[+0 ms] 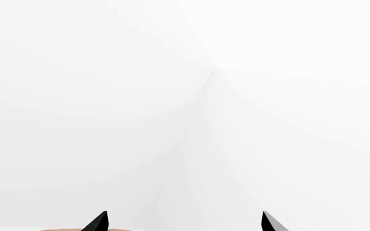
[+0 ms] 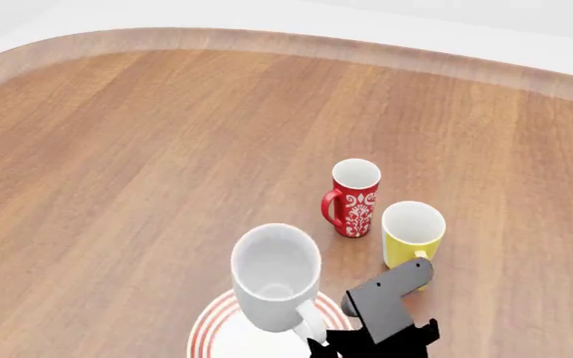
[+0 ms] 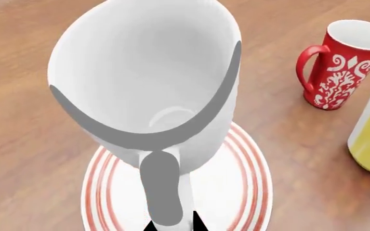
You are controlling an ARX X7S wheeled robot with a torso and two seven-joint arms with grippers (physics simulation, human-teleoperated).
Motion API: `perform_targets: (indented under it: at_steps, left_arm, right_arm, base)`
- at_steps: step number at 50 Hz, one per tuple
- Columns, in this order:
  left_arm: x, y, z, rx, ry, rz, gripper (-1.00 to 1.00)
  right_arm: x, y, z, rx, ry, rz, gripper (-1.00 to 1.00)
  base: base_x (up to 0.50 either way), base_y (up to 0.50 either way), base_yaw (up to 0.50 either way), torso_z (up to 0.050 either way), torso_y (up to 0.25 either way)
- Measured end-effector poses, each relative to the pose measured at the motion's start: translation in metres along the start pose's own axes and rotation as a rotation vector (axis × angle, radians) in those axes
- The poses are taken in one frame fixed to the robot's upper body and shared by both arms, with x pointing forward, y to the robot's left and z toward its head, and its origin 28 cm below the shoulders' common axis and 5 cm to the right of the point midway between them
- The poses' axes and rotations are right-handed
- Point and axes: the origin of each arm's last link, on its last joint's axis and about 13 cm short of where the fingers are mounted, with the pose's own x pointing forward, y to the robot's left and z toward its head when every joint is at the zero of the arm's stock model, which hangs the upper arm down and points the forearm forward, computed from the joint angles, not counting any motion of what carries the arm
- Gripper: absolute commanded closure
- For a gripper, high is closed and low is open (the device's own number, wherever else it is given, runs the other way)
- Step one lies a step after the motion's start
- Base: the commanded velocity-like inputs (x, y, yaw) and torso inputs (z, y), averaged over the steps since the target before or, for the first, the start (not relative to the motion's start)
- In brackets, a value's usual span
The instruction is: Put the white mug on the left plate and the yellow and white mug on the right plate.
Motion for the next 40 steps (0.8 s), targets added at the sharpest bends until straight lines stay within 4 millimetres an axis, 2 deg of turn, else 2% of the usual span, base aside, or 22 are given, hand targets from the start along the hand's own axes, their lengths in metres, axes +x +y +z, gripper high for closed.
perform_targets:
  at_steps: [40]
  left_arm:
    - [-0.002,-0.002,0.004,-0.010,-0.010,-0.013,-1.00]
  right_arm:
    - [0.019,0.002,-0.011,-0.003,0.146,0.022,1.00]
  base:
    - [0.00,0.00,0.00,0.000,0.000]
